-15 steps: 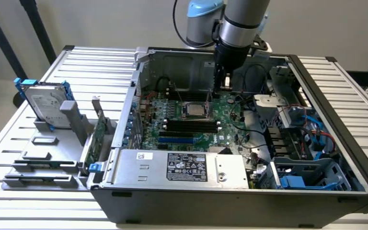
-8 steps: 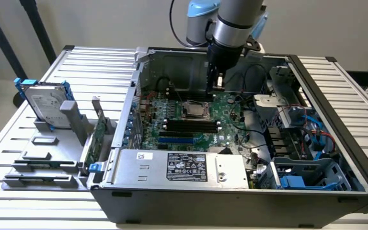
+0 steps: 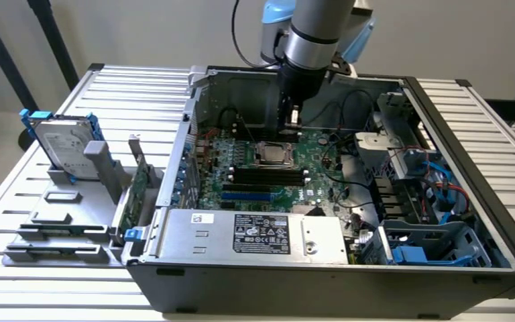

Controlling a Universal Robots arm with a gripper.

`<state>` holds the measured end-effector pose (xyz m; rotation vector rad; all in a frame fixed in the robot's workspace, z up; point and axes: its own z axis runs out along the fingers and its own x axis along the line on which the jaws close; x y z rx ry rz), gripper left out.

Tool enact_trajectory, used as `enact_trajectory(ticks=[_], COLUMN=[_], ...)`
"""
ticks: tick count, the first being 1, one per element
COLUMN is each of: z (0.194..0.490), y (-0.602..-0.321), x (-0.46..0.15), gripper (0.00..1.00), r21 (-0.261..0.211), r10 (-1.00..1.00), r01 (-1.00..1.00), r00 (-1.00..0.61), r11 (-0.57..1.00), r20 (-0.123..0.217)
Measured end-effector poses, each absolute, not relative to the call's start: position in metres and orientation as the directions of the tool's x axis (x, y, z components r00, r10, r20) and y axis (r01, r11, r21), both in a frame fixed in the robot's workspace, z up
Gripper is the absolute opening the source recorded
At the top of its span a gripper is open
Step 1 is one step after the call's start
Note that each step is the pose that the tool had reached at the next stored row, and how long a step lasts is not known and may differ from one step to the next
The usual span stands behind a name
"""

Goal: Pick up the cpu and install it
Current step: 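Close the cpu cover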

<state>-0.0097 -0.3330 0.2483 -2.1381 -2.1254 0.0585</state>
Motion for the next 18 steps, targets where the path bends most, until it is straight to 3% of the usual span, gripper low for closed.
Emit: enact_trajectory(ticks=[18], z=[0.229], y=[-0.336], x=[-0.047], gripper=[0.11], r21=[-0.126], r10=[0.998], r01=[0.992], r00=[0.004], r11=[0.004], r20=[0.063])
